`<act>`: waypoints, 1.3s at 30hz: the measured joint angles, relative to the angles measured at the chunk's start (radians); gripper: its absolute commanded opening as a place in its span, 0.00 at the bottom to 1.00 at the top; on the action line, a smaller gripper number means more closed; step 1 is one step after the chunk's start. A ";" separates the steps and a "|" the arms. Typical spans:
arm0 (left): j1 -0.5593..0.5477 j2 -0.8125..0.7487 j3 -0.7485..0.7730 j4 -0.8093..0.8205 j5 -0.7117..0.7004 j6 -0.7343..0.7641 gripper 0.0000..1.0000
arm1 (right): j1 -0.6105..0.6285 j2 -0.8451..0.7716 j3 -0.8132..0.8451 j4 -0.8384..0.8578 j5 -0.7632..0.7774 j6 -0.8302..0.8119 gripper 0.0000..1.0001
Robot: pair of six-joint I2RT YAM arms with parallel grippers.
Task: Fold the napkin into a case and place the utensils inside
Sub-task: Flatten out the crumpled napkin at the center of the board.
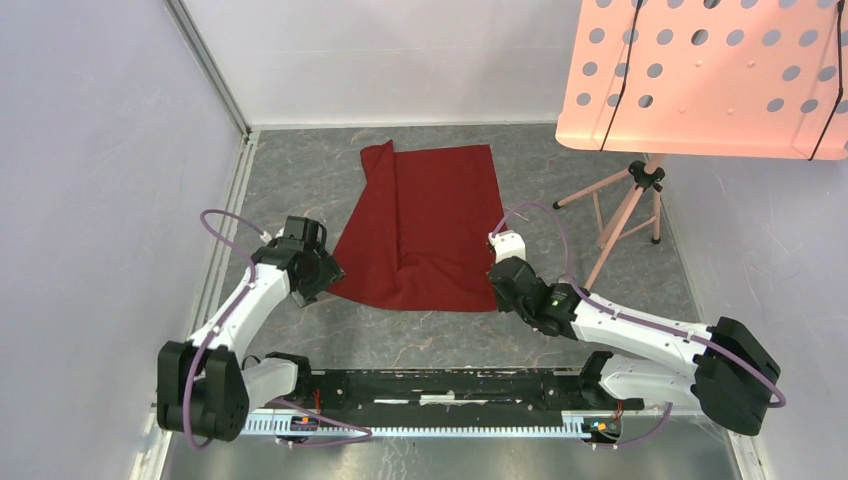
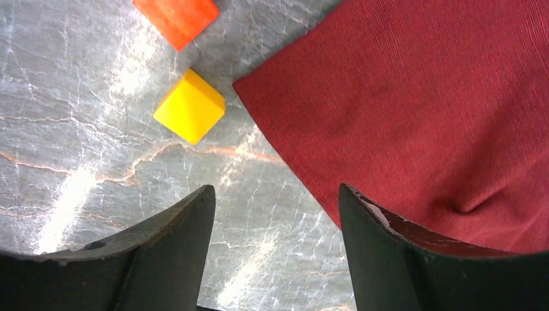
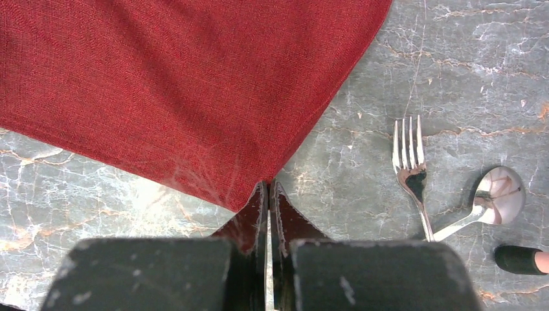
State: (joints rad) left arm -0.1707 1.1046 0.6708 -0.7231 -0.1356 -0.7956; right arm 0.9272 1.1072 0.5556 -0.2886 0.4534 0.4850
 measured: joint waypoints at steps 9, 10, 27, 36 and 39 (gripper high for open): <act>0.038 0.193 0.089 0.035 -0.008 -0.068 0.70 | 0.000 0.007 0.011 -0.006 -0.012 0.011 0.00; 0.043 0.209 0.089 0.047 -0.005 -0.071 0.72 | 0.000 0.007 0.011 -0.005 -0.014 0.011 0.00; 0.214 0.238 0.087 0.092 0.012 -0.066 0.65 | 0.000 0.005 0.004 0.042 -0.061 -0.011 0.00; 0.148 0.310 0.114 0.046 -0.026 -0.065 0.63 | -0.001 0.023 0.004 0.055 -0.078 0.007 0.00; 0.119 0.313 0.116 0.039 -0.045 -0.066 0.61 | -0.001 0.042 0.003 0.063 -0.088 0.013 0.00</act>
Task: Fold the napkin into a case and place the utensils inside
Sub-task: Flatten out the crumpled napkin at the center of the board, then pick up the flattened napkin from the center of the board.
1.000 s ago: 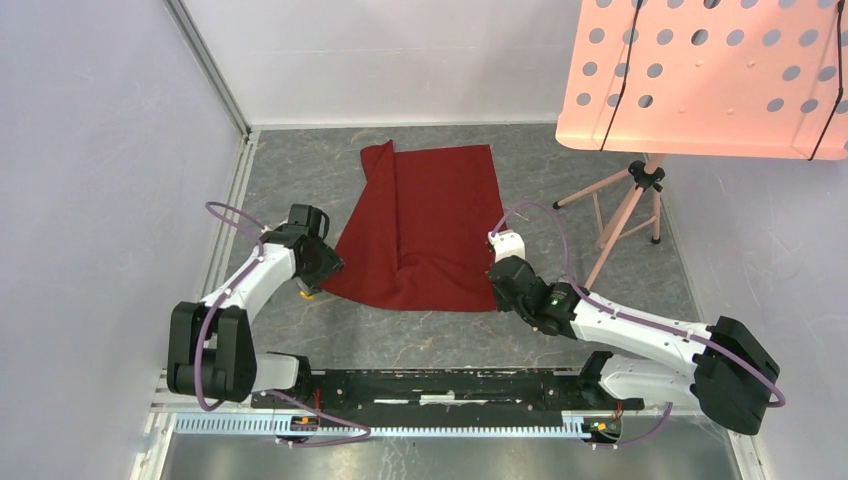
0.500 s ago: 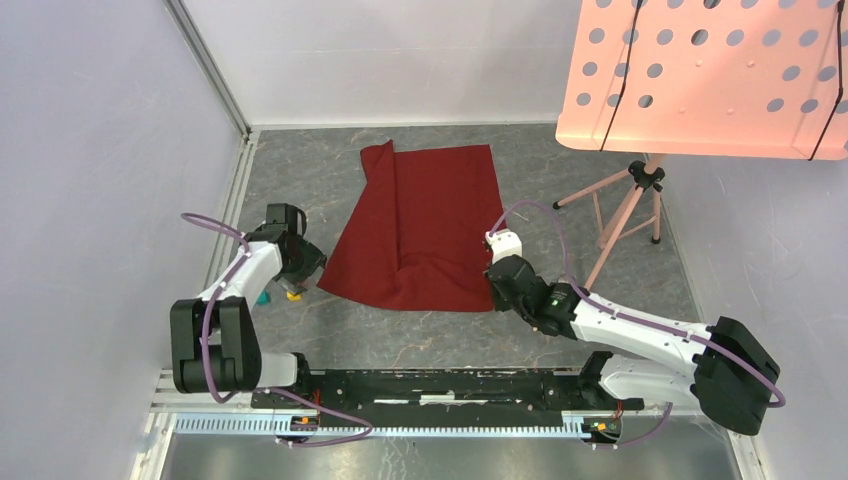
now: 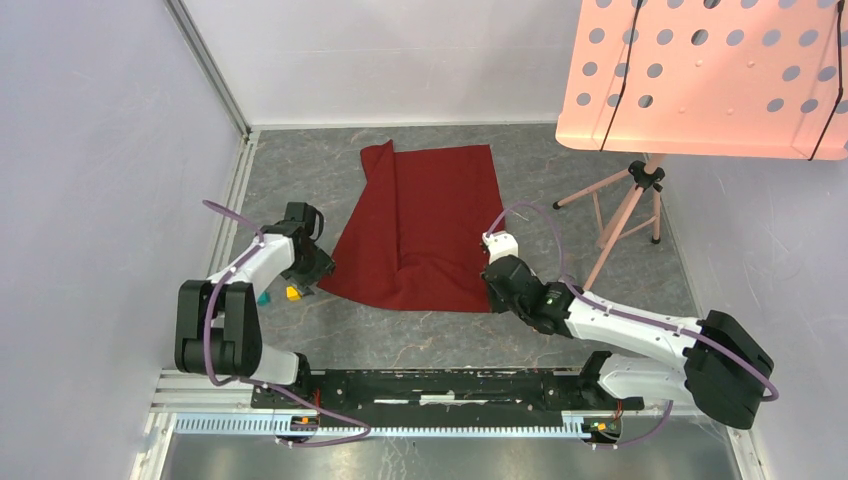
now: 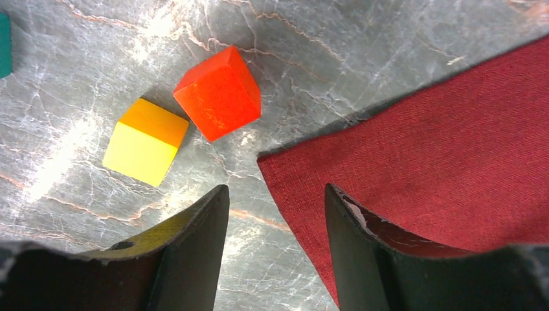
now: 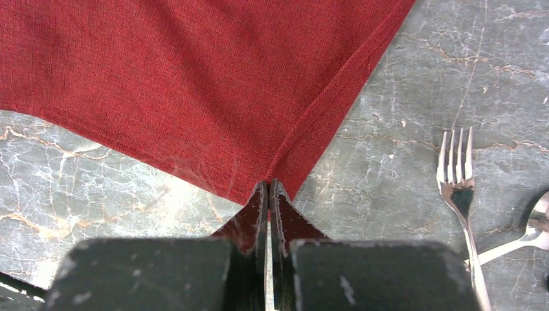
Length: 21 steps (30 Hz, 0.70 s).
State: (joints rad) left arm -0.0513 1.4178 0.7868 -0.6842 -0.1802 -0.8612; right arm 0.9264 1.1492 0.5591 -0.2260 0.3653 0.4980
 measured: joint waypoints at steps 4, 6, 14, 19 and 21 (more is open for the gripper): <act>-0.005 0.060 0.012 -0.021 -0.018 -0.001 0.53 | 0.000 0.009 0.000 0.001 -0.013 0.005 0.00; -0.005 0.085 0.025 -0.026 -0.025 -0.005 0.43 | 0.000 0.009 0.000 0.001 -0.015 0.006 0.00; -0.005 0.095 0.034 -0.035 -0.052 -0.006 0.03 | 0.000 -0.027 0.000 -0.047 0.033 0.019 0.00; -0.005 -0.099 -0.117 -0.047 -0.041 -0.022 0.02 | 0.000 -0.046 0.001 -0.118 0.046 0.071 0.00; -0.005 -0.207 -0.183 -0.051 -0.015 -0.042 0.02 | 0.000 -0.039 0.007 -0.168 0.060 0.121 0.05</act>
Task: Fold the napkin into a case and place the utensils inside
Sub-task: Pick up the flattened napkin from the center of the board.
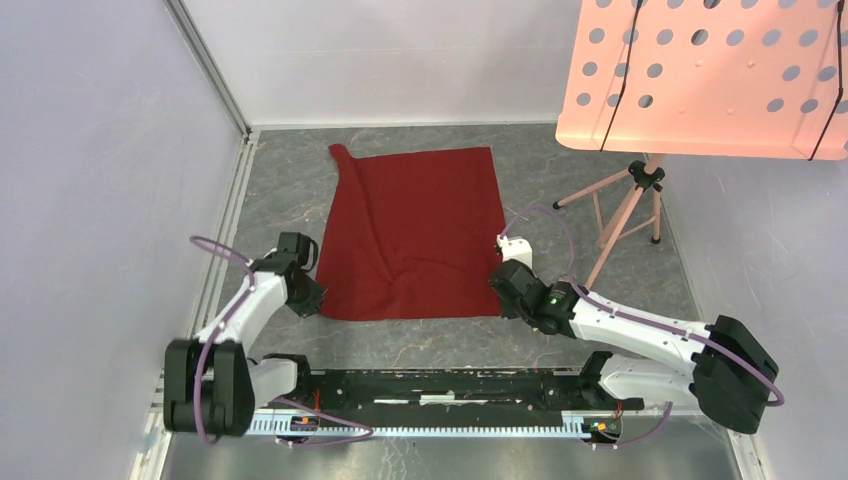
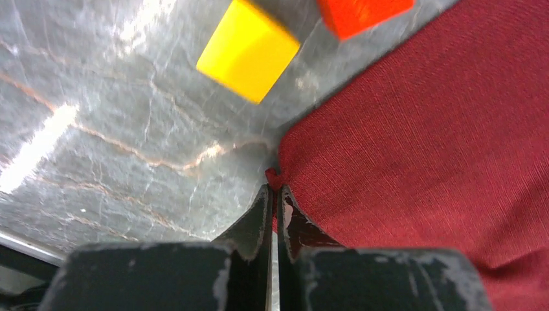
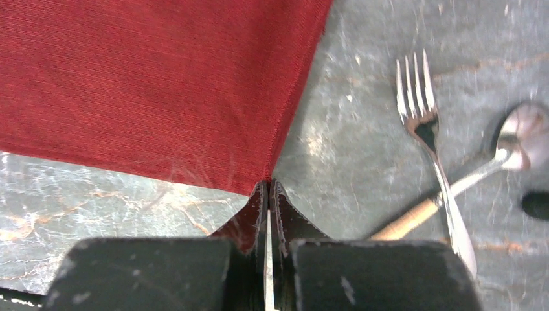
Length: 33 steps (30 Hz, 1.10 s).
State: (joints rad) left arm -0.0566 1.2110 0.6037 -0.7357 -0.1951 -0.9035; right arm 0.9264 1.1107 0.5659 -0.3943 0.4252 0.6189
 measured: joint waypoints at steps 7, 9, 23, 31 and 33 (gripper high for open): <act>0.000 -0.227 -0.159 0.031 0.102 -0.055 0.02 | -0.001 0.039 0.048 -0.168 0.001 0.193 0.42; 0.000 -0.238 -0.167 0.042 0.112 -0.055 0.02 | -0.001 0.039 0.049 -0.191 -0.003 0.238 0.43; 0.000 -0.218 -0.165 0.080 0.134 -0.054 0.02 | -0.001 0.191 0.147 -0.303 0.031 0.417 0.47; 0.000 -0.215 -0.165 0.086 0.137 -0.054 0.02 | -0.012 0.240 0.164 -0.327 0.059 0.473 0.50; 0.000 -0.214 -0.165 0.088 0.138 -0.054 0.02 | -0.019 0.242 0.164 -0.326 0.064 0.483 0.50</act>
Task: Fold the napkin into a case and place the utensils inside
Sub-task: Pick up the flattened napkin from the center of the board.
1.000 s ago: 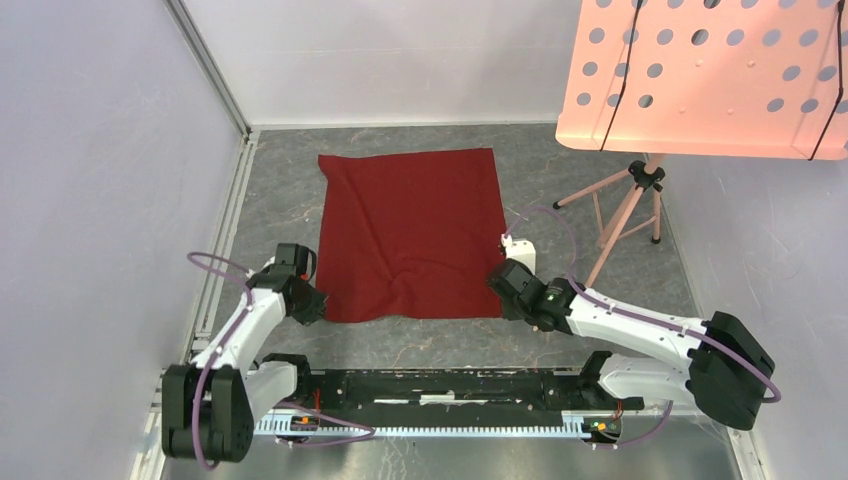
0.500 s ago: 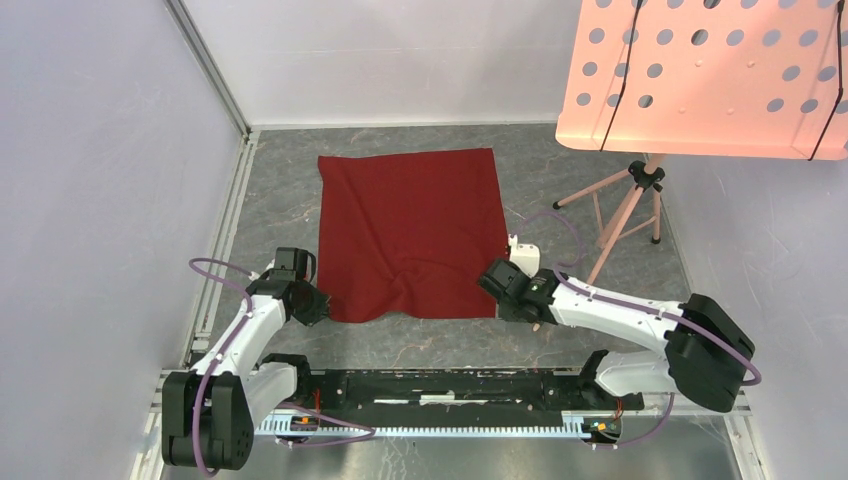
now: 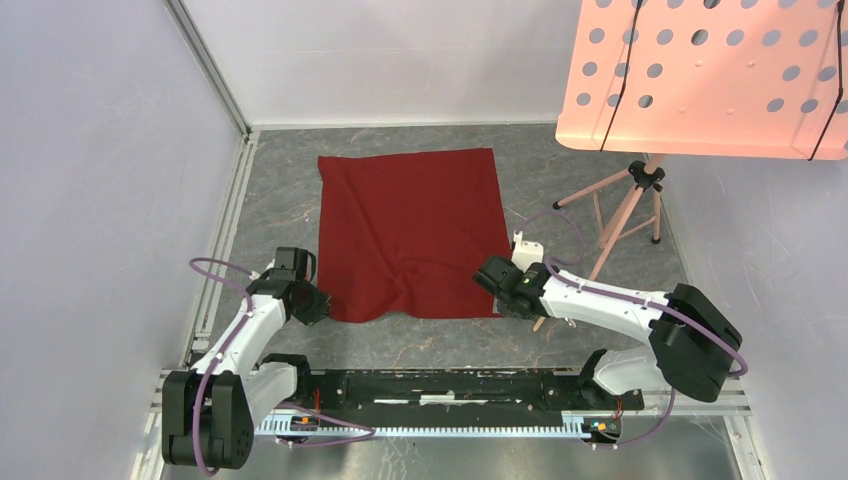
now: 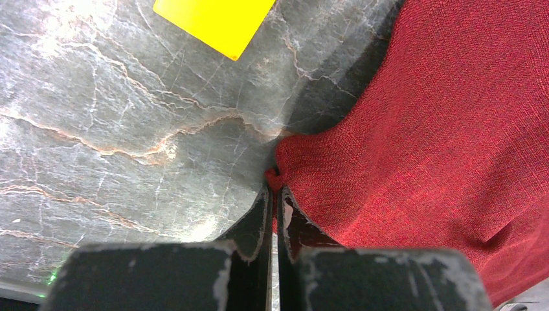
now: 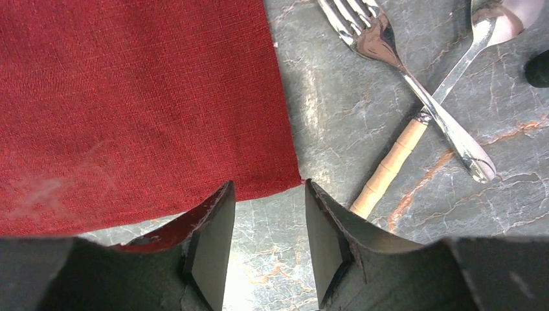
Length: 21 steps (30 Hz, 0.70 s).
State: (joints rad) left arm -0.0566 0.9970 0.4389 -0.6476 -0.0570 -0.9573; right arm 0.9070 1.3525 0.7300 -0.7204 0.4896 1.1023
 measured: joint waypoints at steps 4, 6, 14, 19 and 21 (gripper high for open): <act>0.000 0.000 0.000 0.000 0.000 0.000 0.02 | -0.015 0.000 -0.007 0.014 0.005 0.009 0.51; 0.000 0.001 0.000 0.000 0.000 0.000 0.02 | -0.023 0.000 -0.022 0.033 0.006 0.009 0.50; 0.000 0.011 0.007 -0.002 -0.003 0.000 0.02 | -0.037 0.026 -0.069 0.112 0.006 0.011 0.41; 0.000 0.010 0.010 -0.012 -0.015 0.000 0.02 | -0.036 0.020 -0.096 0.194 0.009 0.034 0.13; 0.000 0.009 0.011 -0.017 -0.020 0.000 0.02 | -0.036 0.003 -0.120 0.226 0.021 0.046 0.06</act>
State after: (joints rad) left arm -0.0566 1.0058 0.4496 -0.6643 -0.0772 -0.9569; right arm 0.8711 1.3552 0.6098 -0.4946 0.5102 1.1484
